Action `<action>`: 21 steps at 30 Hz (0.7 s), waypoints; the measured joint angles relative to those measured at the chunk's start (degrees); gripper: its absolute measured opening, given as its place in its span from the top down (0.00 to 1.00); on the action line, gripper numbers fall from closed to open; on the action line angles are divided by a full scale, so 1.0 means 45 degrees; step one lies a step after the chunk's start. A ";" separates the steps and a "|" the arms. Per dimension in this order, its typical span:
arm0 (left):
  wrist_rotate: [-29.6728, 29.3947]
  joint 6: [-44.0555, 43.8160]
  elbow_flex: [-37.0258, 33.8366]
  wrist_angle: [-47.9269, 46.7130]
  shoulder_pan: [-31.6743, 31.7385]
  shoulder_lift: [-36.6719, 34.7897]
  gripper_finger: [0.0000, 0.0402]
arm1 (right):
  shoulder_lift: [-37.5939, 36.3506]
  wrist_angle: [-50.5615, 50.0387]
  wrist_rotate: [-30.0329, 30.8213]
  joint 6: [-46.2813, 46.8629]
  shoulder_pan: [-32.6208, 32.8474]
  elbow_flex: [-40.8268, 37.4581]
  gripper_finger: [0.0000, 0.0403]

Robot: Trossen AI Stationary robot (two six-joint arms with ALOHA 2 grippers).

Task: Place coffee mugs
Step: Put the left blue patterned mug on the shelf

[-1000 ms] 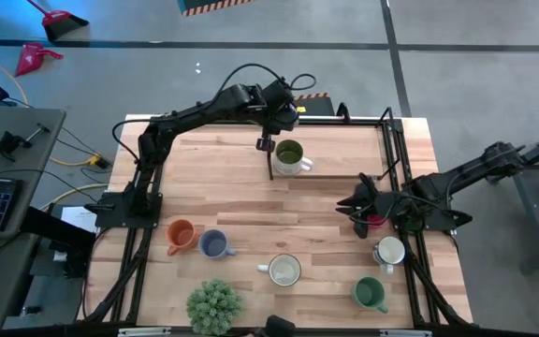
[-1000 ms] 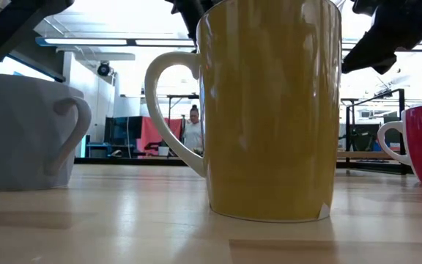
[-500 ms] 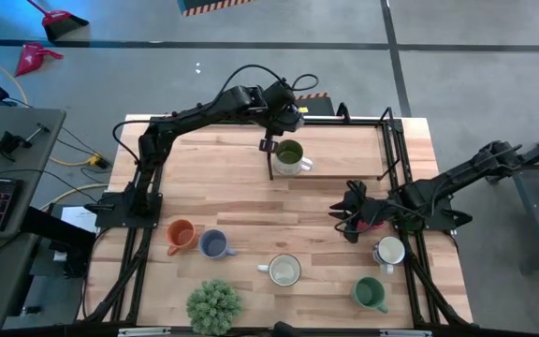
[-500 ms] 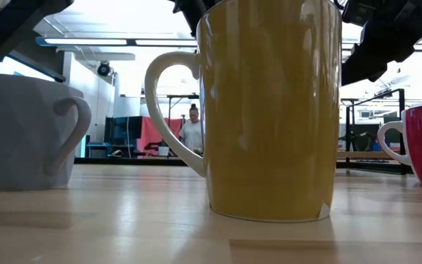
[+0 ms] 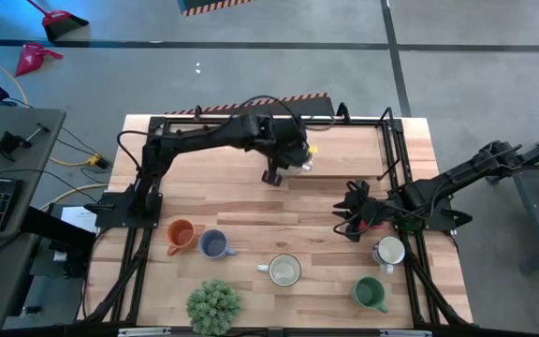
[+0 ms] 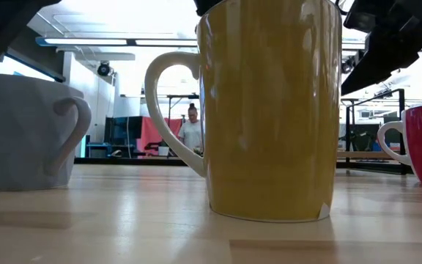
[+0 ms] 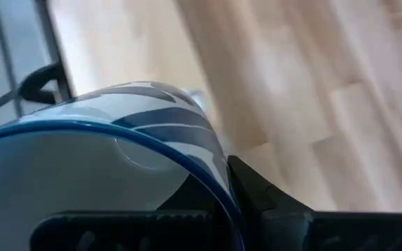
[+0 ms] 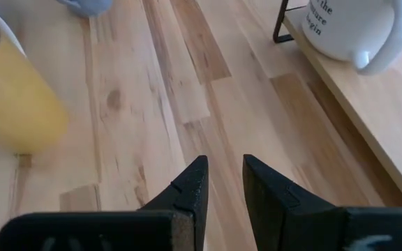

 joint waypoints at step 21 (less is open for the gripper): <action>0.1083 -0.2903 -0.3817 0.2512 -0.2165 0.0011 0.99 | -0.0010 -0.0702 -0.0187 -0.0137 0.0000 0.0000 0.83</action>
